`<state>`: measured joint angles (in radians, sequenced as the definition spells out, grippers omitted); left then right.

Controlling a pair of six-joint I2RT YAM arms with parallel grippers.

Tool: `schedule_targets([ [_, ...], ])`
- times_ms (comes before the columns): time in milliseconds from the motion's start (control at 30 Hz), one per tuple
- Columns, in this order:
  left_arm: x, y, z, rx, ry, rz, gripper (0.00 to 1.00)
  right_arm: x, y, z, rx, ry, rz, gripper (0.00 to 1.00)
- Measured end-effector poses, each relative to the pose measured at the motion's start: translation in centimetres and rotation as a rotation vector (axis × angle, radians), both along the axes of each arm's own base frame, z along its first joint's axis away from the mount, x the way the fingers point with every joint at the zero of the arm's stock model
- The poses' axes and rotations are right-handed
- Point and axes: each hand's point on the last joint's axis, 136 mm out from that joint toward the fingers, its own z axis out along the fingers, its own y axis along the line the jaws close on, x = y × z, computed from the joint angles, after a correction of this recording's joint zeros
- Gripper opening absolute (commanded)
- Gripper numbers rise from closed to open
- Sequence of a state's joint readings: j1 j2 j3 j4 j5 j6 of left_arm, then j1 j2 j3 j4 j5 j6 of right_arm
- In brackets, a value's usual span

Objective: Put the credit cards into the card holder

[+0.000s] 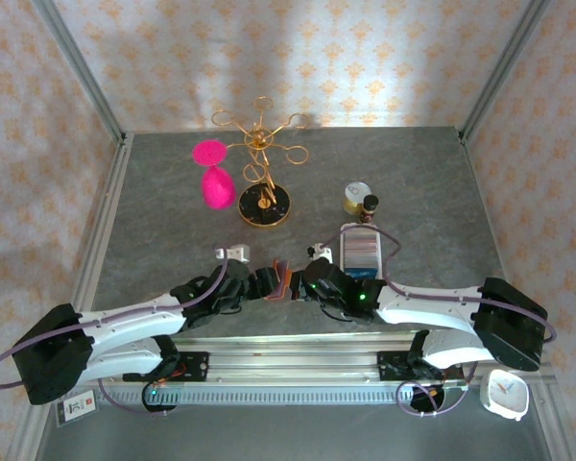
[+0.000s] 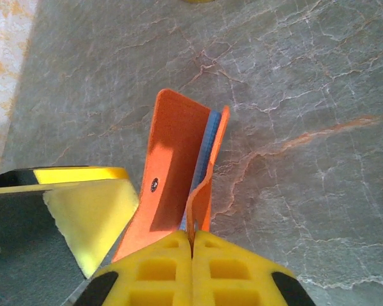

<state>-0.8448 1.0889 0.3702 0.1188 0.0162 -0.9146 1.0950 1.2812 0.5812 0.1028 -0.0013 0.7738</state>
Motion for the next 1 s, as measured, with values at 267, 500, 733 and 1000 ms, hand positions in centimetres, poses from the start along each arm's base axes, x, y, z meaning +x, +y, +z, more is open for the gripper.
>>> schedule_targets([
  [267,0.6,0.6,-0.3,0.034,-0.011,0.038,0.69,-0.1,-0.2,-0.3,-0.007,0.003,-0.001,0.00],
  [500,0.6,0.7,-0.9,0.053,0.001,0.039,0.69,-0.3,-0.7,-0.6,-0.019,0.008,-0.004,0.00],
  [733,0.6,2.1,-1.6,0.121,0.004,0.077,0.68,-0.3,-0.9,-0.8,-0.030,0.010,-0.012,0.00],
  [1000,0.4,1.6,-0.4,0.090,-0.021,0.042,0.74,-0.3,-1.0,-0.9,-0.035,0.012,-0.012,0.00],
])
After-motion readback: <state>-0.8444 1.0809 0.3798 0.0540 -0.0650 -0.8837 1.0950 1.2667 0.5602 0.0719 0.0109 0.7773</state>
